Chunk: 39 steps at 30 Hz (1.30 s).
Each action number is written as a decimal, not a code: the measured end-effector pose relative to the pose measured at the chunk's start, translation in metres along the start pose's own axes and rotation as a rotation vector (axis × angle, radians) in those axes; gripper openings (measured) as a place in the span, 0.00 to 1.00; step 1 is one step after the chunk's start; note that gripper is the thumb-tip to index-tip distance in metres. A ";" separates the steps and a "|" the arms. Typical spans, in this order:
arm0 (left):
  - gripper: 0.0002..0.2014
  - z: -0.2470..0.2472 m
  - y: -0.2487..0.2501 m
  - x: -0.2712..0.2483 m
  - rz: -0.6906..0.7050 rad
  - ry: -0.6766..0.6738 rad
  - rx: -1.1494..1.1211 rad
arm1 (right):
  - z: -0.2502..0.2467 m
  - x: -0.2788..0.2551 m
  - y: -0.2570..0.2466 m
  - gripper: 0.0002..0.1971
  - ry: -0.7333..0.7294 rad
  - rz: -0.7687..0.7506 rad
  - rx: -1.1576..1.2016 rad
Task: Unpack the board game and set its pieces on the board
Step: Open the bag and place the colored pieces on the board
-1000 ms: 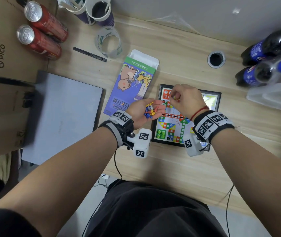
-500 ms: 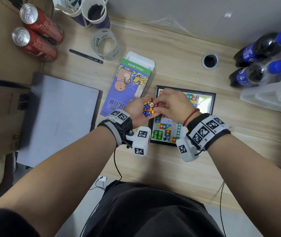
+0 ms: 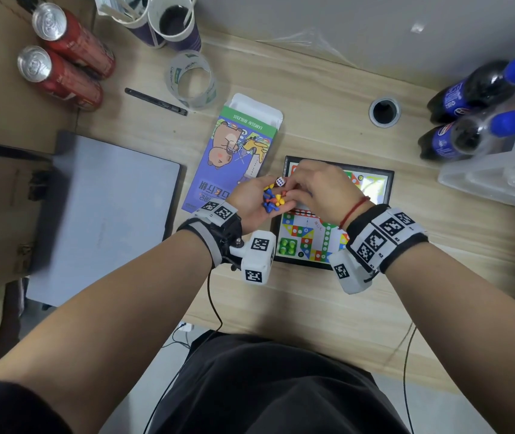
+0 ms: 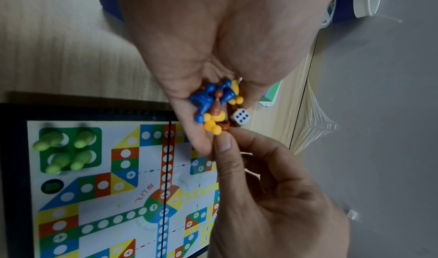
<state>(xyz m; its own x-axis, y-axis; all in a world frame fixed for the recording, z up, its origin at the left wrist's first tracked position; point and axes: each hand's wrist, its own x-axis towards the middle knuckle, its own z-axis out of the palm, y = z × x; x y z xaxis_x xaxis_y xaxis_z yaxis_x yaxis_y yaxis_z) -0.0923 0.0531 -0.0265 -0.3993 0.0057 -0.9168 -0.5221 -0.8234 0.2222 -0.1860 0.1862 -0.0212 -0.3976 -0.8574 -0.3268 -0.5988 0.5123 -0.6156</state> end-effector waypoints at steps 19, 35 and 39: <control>0.13 -0.003 -0.001 0.009 0.020 -0.056 0.031 | 0.005 0.000 0.002 0.08 0.047 -0.099 -0.056; 0.15 -0.011 0.001 0.008 -0.060 -0.061 0.012 | -0.020 0.016 0.039 0.07 0.155 0.206 0.031; 0.16 -0.014 0.002 0.006 -0.059 -0.070 -0.013 | -0.014 0.023 0.042 0.09 0.098 0.182 -0.004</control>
<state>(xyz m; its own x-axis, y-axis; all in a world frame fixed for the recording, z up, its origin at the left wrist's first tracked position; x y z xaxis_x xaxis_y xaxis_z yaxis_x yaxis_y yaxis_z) -0.0848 0.0438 -0.0360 -0.4205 0.0936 -0.9025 -0.5365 -0.8278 0.1641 -0.2298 0.1887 -0.0447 -0.5652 -0.7420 -0.3605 -0.5135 0.6584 -0.5503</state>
